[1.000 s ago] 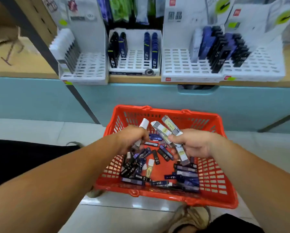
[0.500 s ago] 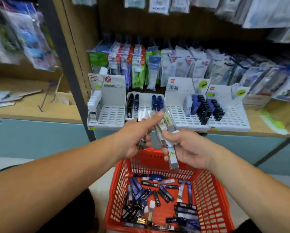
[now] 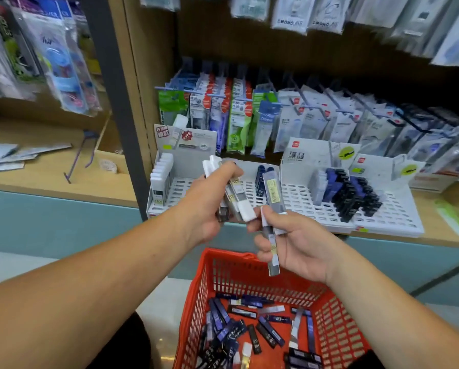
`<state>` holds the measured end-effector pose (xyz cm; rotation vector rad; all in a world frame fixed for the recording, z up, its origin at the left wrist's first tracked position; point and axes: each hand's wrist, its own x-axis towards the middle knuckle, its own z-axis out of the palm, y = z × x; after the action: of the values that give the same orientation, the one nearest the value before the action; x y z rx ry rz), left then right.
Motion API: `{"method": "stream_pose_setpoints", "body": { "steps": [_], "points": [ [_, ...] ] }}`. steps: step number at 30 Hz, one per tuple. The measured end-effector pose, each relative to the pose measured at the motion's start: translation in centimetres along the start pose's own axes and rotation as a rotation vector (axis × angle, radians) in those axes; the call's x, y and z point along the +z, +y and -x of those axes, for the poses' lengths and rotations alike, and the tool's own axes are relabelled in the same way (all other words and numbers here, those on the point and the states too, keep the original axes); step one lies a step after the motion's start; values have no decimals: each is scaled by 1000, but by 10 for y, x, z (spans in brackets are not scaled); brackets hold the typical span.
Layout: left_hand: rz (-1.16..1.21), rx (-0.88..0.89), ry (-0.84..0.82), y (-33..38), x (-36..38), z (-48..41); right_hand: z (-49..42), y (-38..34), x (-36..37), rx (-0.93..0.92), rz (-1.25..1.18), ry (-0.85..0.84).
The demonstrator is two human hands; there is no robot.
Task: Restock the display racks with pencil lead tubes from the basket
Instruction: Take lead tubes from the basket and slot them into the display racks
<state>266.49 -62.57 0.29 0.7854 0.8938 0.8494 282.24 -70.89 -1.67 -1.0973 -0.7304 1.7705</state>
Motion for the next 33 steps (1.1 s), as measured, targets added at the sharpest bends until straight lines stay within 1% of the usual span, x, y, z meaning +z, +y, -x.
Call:
{"method": "stream_pose_setpoints", "body": {
  "steps": [1,3,6,9,11,13,15,17,18,19,21,24,28,31,33],
  "points": [
    [9,0,8,5,-4,-3,-5,-1,-2,2,12,-8],
    [43,-16,34,13,-9,-8,-16,-2,-4,2,114,-7],
    [96,-56,103,16,-10,-16,-29,-2,-4,-21,259,77],
    [107,-90,80,14,-6,-23,-32,-6,-10,-8,395,77],
    [100,-101,39,15,0,-24,-31,-10,-19,-17,578,98],
    [62,-53,44,18,9,-25,-30,-14,-29,-67,790,165],
    [1,53,118,20,16,-27,-30,-16,-34,-128,893,189],
    [-163,134,159,20,20,-30,-30,-17,-36,-163,909,180],
    [-266,136,148,19,22,-29,-29,-17,-36,-170,904,168],
    [-352,115,126,17,23,-27,-28,-17,-36,-175,892,161],
    [-439,56,99,13,27,-26,-25,-19,-37,-186,819,165],
    [-453,8,88,12,31,-27,-21,-22,-41,-221,700,188],
    [-389,-75,14,12,32,-26,-12,-22,-39,-242,673,160],
    [-353,-79,45,9,31,-26,-7,-19,-30,-234,654,130],
    [-338,-71,49,8,31,-25,-6,-16,-24,-224,553,141]
  ]
}}
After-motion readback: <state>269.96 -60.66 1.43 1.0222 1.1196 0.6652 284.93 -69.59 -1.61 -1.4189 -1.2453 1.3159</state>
